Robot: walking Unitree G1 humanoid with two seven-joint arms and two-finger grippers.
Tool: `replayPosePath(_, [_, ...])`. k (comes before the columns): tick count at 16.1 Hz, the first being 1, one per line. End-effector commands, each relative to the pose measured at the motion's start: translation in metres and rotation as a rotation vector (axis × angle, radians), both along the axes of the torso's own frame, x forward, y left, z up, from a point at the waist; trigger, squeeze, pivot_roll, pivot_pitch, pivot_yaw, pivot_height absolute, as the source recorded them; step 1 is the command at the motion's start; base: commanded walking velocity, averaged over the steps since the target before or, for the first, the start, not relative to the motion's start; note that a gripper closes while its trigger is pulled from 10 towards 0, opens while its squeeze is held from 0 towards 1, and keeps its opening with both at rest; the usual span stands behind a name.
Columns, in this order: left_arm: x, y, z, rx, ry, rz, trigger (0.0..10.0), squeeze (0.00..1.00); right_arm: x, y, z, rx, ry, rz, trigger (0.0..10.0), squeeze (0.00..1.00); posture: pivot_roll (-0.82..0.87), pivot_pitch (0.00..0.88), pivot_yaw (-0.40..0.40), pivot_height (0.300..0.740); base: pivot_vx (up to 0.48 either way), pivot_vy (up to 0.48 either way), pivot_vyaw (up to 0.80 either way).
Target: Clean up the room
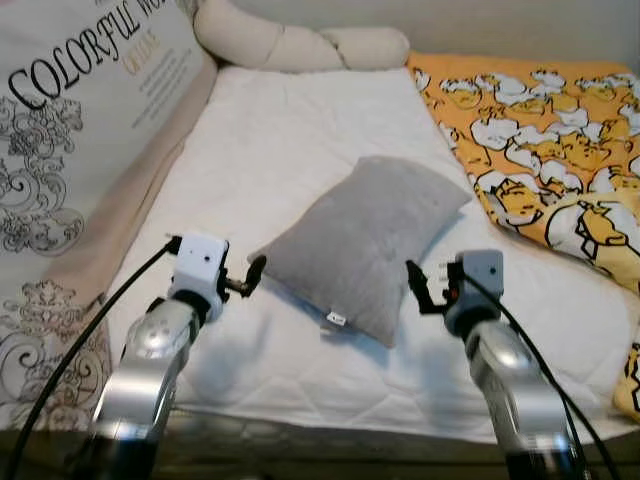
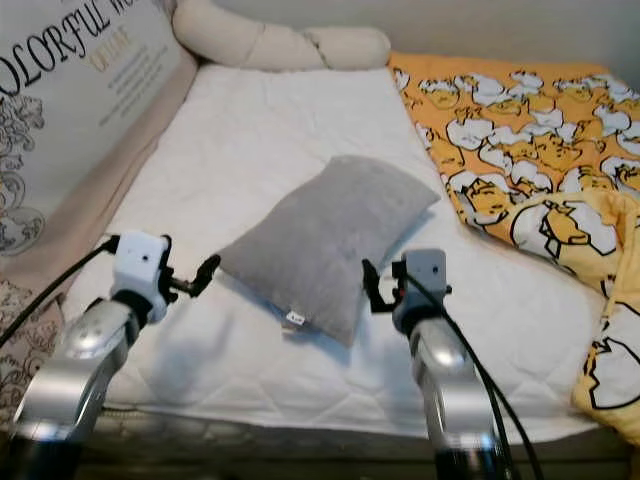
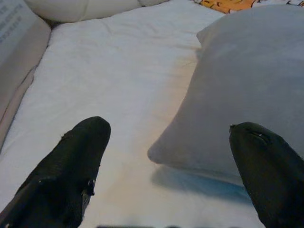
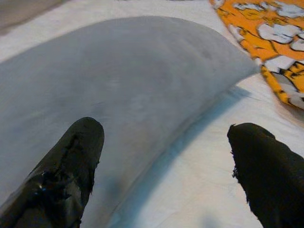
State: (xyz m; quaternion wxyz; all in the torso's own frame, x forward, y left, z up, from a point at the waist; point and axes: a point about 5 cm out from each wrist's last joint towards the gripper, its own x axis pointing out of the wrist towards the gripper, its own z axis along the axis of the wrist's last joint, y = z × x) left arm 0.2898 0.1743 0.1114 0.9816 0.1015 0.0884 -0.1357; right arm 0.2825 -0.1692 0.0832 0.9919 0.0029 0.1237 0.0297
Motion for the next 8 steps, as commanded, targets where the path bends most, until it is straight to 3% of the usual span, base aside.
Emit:
replayPosePath(1, [0.016,0.000,0.007,0.025,-0.035,-0.011,10.0,0.00,0.008,-0.018,-0.003,0.010,0.035,-0.108,10.0,0.00,0.04,0.000,-0.025,0.740,0.000,0.000,0.00])
replayPosePath(5, [0.069,0.000,0.005,0.145,-0.002,0.019,10.0,0.00,0.028,-0.037,-0.011,0.005,0.115,-0.196,10.0,0.00,0.01,0.000,-0.030,0.740,0.000,0.000,0.00])
replayPosePath(8, [0.084,-0.015,-0.006,0.261,0.051,0.043,10.0,0.00,0.035,-0.038,-0.024,-0.022,0.203,-0.182,10.0,0.00,-0.04,0.000,-0.011,0.740,0.000,0.000,0.00])
